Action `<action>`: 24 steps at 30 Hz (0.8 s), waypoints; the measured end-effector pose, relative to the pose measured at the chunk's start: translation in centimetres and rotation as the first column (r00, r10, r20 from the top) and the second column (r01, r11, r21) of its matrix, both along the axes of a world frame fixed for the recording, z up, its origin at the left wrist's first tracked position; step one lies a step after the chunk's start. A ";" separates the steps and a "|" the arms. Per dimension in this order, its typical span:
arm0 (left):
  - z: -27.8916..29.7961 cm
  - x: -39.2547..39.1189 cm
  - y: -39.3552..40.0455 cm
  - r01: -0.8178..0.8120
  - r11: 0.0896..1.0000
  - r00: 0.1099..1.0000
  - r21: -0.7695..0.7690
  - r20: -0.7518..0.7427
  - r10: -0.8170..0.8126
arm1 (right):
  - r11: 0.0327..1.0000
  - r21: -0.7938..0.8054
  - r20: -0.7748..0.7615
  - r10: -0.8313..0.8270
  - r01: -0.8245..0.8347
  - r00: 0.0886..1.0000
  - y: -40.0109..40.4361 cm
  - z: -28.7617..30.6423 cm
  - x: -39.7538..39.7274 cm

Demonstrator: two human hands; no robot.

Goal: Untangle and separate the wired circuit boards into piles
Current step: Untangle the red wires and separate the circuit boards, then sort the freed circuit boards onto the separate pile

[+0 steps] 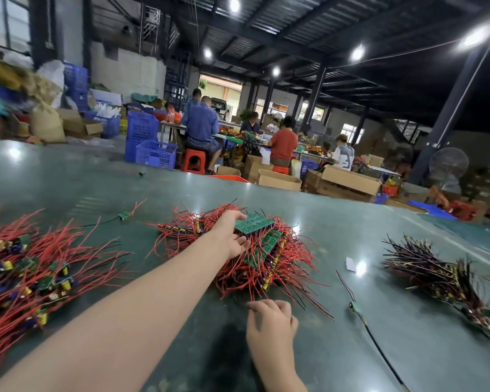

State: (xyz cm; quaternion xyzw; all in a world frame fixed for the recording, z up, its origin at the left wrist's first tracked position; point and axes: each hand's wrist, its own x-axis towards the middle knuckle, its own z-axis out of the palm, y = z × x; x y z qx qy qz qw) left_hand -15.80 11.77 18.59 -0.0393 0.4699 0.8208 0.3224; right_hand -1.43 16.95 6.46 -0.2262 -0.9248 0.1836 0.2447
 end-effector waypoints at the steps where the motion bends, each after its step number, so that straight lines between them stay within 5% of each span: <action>1: 0.2 -0.2 0.3 -0.030 0.999 0.999 0.025 0.020 0.029 | 1.000 0.001 -0.006 0.016 -0.016 1.000 -0.1 0.0 0.0; 7: 0.1 -1.9 2.2 -0.070 0.991 0.996 -0.113 0.052 0.076 | 0.998 0.001 -0.064 0.061 -0.061 0.996 -0.1 -0.2 -0.1; 13: 0.1 -3.4 2.0 0.140 0.923 0.990 -0.357 0.055 -0.129 | 0.997 -0.015 -0.213 0.072 -0.077 0.974 -0.7 -0.6 -0.2; 18: 1.6 -4.4 1.5 0.290 0.868 0.955 -0.404 0.068 -0.288 | 0.995 -0.023 -0.258 0.093 -0.102 0.962 -0.7 -0.6 -0.3; 21: 3.3 -4.2 0.7 0.438 0.729 0.872 -0.526 0.052 -0.486 | 0.998 -0.010 -0.324 0.059 -0.066 0.944 -0.8 -0.4 -0.3; 24: 5.0 -4.0 -0.4 0.403 0.460 0.771 -0.792 0.023 -0.636 | 0.989 -0.147 -0.215 -0.001 -0.032 0.977 -1.0 0.2 0.2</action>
